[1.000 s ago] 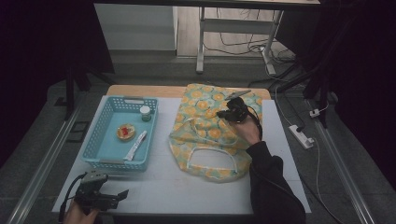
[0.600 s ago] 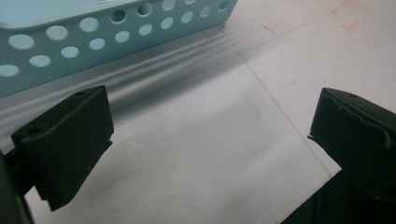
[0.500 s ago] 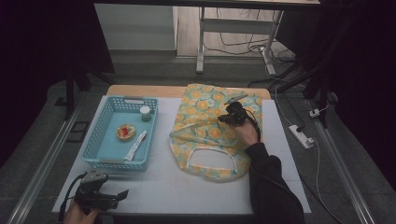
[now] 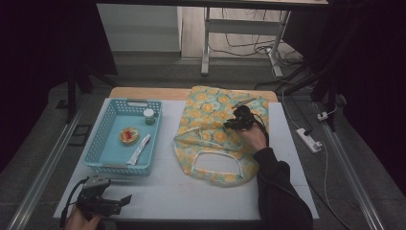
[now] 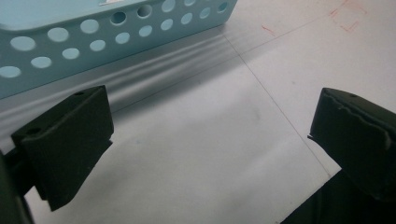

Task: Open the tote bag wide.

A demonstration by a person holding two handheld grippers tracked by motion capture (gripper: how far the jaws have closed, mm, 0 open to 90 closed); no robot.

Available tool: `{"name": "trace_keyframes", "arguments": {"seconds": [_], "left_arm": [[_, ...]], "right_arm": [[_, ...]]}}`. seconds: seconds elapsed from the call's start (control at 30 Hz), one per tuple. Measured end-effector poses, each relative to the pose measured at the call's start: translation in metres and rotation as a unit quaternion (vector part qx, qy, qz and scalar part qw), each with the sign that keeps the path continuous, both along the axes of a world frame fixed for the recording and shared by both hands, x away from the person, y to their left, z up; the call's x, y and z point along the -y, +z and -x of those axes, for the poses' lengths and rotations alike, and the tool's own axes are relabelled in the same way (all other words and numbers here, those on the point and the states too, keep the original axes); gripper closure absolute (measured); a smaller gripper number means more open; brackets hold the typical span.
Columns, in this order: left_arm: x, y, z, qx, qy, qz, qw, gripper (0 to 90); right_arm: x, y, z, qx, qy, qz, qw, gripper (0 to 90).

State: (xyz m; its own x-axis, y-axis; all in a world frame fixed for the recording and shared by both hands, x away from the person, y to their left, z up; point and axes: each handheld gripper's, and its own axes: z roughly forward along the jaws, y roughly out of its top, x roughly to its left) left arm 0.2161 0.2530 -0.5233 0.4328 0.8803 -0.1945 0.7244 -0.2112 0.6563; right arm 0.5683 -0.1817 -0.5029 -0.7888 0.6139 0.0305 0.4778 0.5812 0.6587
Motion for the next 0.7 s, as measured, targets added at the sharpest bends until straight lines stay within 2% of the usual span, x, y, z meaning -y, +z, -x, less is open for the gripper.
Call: {"name": "trace_keyframes", "arguments": {"seconds": [0.2, 0.4, 0.5, 0.57, 0.7], "left_arm": [[0.0, 0.0, 0.0, 0.001, 0.0, 0.002, 1.0, 0.0], [0.0, 0.0, 0.001, 0.003, 0.0, 0.001, 1.0, 0.0], [0.0, 0.0, 0.001, 0.004, 0.0, 0.001, 1.0, 0.0], [0.0, 0.0, 0.0, 0.004, -0.001, 0.0, 1.0, 0.0], [0.0, 0.0, 0.001, 0.004, -0.001, -0.001, 1.0, 0.0]], "right_arm": [[0.002, 0.006, 0.004, -0.002, -0.005, -0.011, 0.9999, 46.2], [0.001, 0.016, 0.012, 0.006, -0.009, -0.019, 0.9998, 30.5], [0.001, 0.023, 0.018, 0.016, -0.002, -0.023, 0.9996, 24.0], [0.001, 0.027, 0.022, 0.012, 0.003, -0.032, 0.9994, 18.6], [-0.003, 0.032, 0.032, 0.012, 0.021, -0.032, 0.9992, 11.7]]}}
